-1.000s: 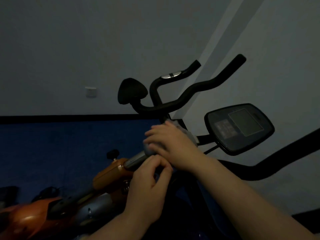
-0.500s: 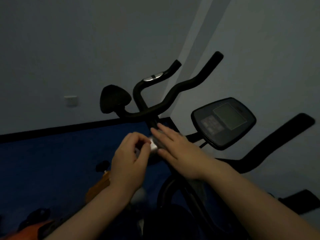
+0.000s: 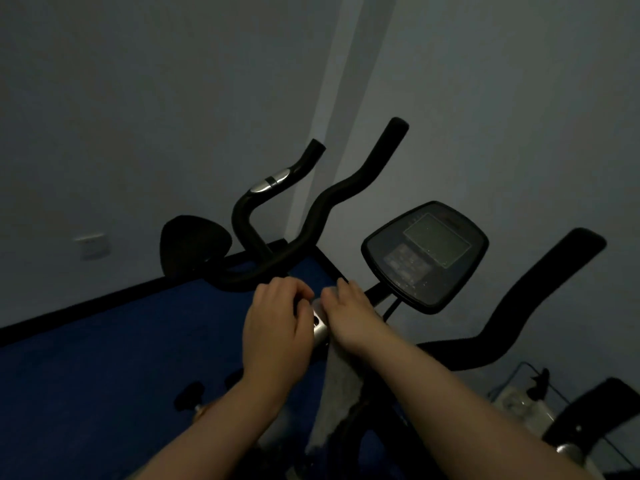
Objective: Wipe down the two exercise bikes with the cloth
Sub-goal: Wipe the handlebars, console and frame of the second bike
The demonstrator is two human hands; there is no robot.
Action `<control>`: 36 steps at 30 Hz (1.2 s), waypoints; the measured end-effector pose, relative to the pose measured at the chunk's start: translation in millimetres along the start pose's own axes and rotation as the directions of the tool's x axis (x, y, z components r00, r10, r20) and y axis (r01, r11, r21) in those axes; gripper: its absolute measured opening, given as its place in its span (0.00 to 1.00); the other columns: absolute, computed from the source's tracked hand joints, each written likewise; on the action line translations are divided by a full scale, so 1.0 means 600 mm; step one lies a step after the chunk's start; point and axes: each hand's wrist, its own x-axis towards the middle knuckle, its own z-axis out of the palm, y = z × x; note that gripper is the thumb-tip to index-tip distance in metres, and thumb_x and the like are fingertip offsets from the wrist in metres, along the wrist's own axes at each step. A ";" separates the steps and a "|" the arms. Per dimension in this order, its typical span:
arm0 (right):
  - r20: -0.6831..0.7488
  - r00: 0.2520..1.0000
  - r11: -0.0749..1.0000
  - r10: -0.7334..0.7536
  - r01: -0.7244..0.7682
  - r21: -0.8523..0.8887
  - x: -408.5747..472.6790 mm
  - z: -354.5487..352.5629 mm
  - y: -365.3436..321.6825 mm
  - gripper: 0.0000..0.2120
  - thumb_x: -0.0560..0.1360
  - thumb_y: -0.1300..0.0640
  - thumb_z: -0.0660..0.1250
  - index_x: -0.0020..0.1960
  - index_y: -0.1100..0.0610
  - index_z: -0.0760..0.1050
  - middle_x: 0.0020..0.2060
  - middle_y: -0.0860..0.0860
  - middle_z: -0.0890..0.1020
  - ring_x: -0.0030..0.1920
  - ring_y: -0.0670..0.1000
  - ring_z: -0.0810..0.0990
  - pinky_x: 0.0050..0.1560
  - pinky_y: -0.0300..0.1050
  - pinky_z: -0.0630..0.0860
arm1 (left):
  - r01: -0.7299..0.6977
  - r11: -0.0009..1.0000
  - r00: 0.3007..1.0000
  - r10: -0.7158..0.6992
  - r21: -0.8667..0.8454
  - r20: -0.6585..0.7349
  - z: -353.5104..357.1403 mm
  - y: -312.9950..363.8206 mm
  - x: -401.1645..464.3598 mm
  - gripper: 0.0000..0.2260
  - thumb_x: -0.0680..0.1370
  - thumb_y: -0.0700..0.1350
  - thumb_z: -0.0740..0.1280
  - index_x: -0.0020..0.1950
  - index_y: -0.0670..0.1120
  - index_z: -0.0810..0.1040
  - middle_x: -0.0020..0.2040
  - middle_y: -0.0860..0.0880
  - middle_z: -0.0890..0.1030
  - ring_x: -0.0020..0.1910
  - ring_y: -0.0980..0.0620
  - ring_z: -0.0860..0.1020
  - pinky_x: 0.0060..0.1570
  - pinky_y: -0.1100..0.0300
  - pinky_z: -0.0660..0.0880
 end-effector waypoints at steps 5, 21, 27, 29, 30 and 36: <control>-0.048 0.992 0.987 0.119 -0.114 0.110 0.018 -0.010 -0.025 0.26 0.82 0.48 0.46 0.77 0.58 0.50 0.77 0.55 0.53 0.76 0.54 0.52 0.75 0.53 0.51 | -0.004 1.000 0.999 0.004 0.006 0.038 0.001 -0.004 0.002 0.08 0.76 0.40 0.62 0.42 0.53 0.73 0.41 0.60 0.72 0.42 0.60 0.67 0.36 0.66 0.64; -0.087 0.995 0.994 -0.041 0.050 0.099 -0.073 -0.017 -0.013 0.20 0.83 0.53 0.52 0.74 0.51 0.62 0.75 0.50 0.62 0.74 0.52 0.61 0.72 0.47 0.59 | 0.042 0.996 0.998 -0.037 -0.085 0.058 -0.004 -0.002 0.002 0.09 0.76 0.40 0.64 0.43 0.55 0.71 0.41 0.62 0.73 0.43 0.59 0.69 0.40 0.55 0.70; -0.460 0.883 0.980 0.090 0.004 0.199 -0.071 -0.147 0.051 0.13 0.77 0.51 0.65 0.60 0.50 0.69 0.50 0.47 0.76 0.49 0.48 0.76 0.48 0.43 0.72 | -0.017 0.996 0.989 0.029 -0.084 0.147 -0.014 0.014 0.023 0.08 0.75 0.40 0.64 0.44 0.55 0.73 0.43 0.61 0.74 0.45 0.61 0.71 0.46 0.54 0.70; -0.595 0.802 0.992 0.062 0.015 0.123 -0.046 -0.200 0.076 0.10 0.77 0.50 0.65 0.54 0.50 0.68 0.44 0.45 0.74 0.41 0.43 0.74 0.38 0.39 0.69 | -0.098 0.994 0.981 0.104 -0.043 0.167 -0.009 0.036 0.040 0.07 0.76 0.42 0.63 0.44 0.55 0.73 0.41 0.61 0.74 0.44 0.61 0.72 0.45 0.57 0.66; -0.648 0.760 0.993 0.037 0.047 0.111 -0.028 -0.220 0.084 0.09 0.77 0.50 0.65 0.53 0.51 0.68 0.44 0.46 0.75 0.41 0.43 0.74 0.36 0.38 0.67 | -0.114 0.993 0.976 0.118 -0.031 0.183 -0.003 0.047 0.050 0.07 0.76 0.42 0.63 0.44 0.55 0.73 0.41 0.61 0.74 0.43 0.60 0.72 0.45 0.58 0.66; -0.419 0.907 0.984 -0.046 -0.030 -0.175 0.095 -0.191 0.100 0.22 0.83 0.52 0.50 0.72 0.63 0.62 0.77 0.57 0.52 0.76 0.55 0.52 0.73 0.46 0.50 | -0.164 0.958 0.916 0.059 0.236 0.396 0.043 0.046 0.069 0.07 0.80 0.52 0.55 0.52 0.56 0.72 0.51 0.59 0.73 0.50 0.58 0.70 0.50 0.62 0.64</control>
